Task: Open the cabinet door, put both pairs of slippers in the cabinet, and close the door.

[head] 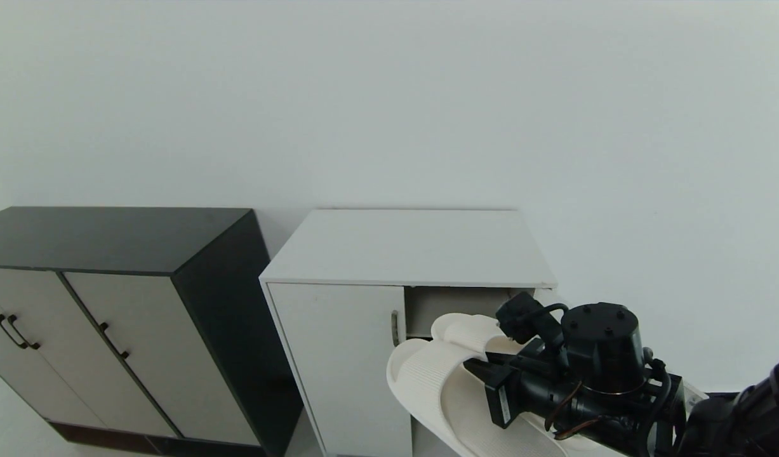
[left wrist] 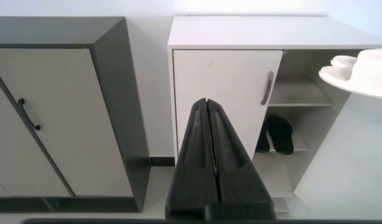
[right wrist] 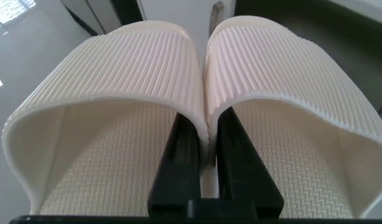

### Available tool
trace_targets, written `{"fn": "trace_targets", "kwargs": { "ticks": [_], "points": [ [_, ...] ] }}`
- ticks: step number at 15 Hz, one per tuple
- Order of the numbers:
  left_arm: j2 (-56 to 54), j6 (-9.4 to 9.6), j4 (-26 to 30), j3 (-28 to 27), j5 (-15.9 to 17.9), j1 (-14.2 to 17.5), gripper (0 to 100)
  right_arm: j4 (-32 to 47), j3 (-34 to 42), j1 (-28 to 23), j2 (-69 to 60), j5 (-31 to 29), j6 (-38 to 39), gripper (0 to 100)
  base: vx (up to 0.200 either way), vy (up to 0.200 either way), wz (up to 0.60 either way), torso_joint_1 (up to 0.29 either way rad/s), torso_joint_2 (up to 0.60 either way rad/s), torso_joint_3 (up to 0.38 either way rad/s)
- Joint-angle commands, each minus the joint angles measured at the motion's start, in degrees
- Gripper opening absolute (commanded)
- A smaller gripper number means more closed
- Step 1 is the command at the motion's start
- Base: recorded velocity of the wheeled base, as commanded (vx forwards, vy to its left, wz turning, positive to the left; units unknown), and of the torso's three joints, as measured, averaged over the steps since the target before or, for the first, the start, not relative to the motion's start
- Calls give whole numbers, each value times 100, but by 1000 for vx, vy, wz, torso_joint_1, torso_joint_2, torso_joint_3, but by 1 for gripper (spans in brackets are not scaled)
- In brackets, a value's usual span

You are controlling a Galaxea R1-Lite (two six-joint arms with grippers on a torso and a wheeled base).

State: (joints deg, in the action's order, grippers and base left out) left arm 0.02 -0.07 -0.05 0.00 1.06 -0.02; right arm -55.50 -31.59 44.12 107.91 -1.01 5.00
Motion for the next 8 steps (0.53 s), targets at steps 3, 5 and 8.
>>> {"fn": "trace_targets", "kwargs": {
  "ticks": [3,5,8],
  "points": [
    [6,-1,-4,0,-1,2,0,-4,47,-8,19,-13,-8,0,0,0,0,-173,382,209],
    [-2,-1,-4,0,-1,2,0,-13,74,0,11,-13,-8,0,0,0,0,-193,456,256],
    [-2,-1,-4,0,-1,2,0,-180,126,0,28,-13,-25,0,0,0,0,-230,548,310]
  ]
}}
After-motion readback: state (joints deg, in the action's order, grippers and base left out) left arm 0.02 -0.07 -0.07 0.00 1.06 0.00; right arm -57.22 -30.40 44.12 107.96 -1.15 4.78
